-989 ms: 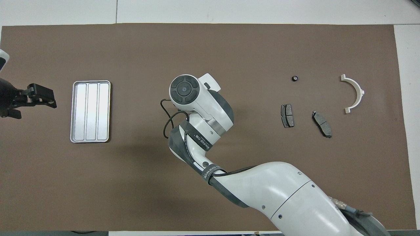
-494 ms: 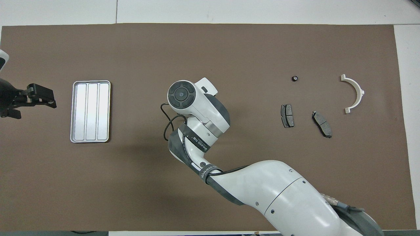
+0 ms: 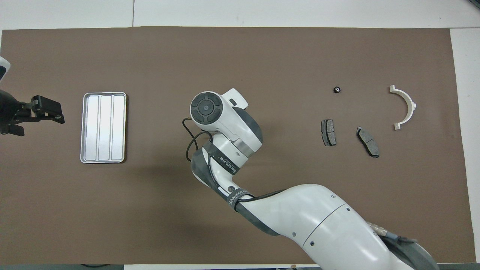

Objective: Place bearing gear from tray to pile
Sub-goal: 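Lower the right gripper and grasp the black gear at center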

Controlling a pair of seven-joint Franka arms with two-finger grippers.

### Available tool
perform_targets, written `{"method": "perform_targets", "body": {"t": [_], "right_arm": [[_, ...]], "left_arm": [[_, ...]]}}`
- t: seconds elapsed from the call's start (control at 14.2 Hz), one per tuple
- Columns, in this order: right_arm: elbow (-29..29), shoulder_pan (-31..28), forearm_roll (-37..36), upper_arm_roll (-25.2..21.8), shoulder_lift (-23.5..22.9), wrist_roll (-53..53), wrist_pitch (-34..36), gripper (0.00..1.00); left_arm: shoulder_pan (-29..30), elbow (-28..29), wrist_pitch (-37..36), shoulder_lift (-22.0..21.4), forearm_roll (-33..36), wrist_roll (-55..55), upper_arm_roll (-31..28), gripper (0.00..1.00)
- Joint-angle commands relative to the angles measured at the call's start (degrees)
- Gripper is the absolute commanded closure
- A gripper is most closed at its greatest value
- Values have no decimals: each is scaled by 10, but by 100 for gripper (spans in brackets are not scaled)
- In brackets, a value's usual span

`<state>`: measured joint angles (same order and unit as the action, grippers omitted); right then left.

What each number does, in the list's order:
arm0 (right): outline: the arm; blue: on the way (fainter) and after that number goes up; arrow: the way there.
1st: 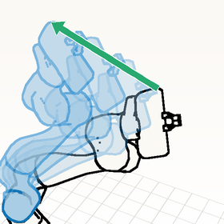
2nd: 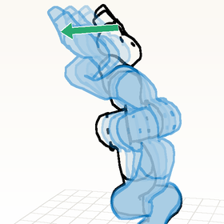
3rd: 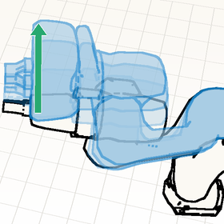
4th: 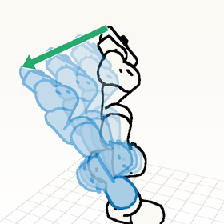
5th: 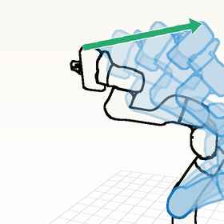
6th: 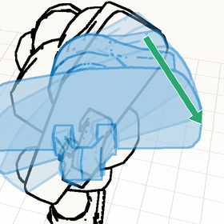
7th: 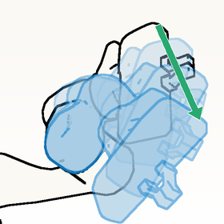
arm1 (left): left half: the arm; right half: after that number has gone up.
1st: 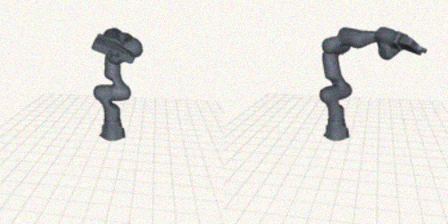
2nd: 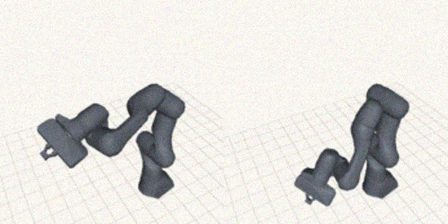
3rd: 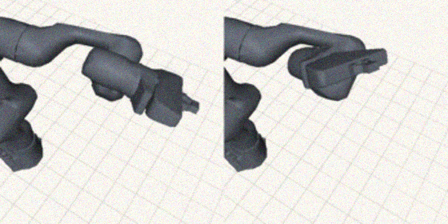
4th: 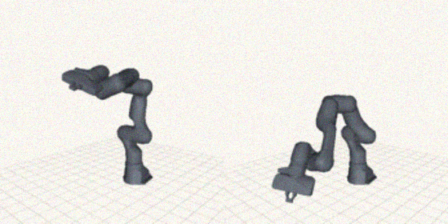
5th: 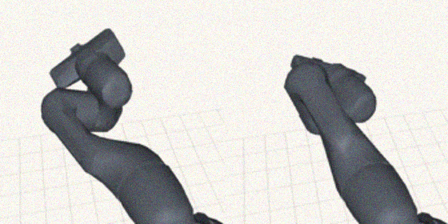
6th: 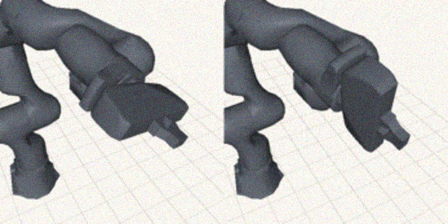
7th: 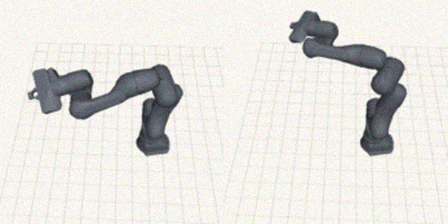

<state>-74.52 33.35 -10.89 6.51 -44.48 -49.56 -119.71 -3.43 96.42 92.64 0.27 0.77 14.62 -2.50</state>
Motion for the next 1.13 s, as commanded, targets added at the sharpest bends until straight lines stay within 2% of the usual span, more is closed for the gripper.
{"method": "perform_targets", "body": {"t": [0.0, 0.07, 0.21, 0.35, 0.71, 1.06], "right_arm": [[0, -3, -15, 3, -9, -21, 2, 59], [0, -3, -15, 4, -10, -21, 0, 62], [0, -4, -15, 3, -9, -21, 1, 86], [0, -8, -16, 4, -8, -20, 1, 98], [1, -18, -16, 3, 1, -14, 11, 100], [0, -91, -12, 5, 35, 95, 21, 100]], "left_arm": [[2, 23, 12, -19, -7, -7, 0, 0], [2, 23, 12, -19, -7, -7, 0, 0], [2, 23, 11, -19, -7, -7, 0, 0], [2, 22, 11, -19, -7, -7, 0, 0], [1, 22, 11, -19, -7, -7, 0, 0], [1, 19, 13, -18, -7, -4, 0, 0]]}}
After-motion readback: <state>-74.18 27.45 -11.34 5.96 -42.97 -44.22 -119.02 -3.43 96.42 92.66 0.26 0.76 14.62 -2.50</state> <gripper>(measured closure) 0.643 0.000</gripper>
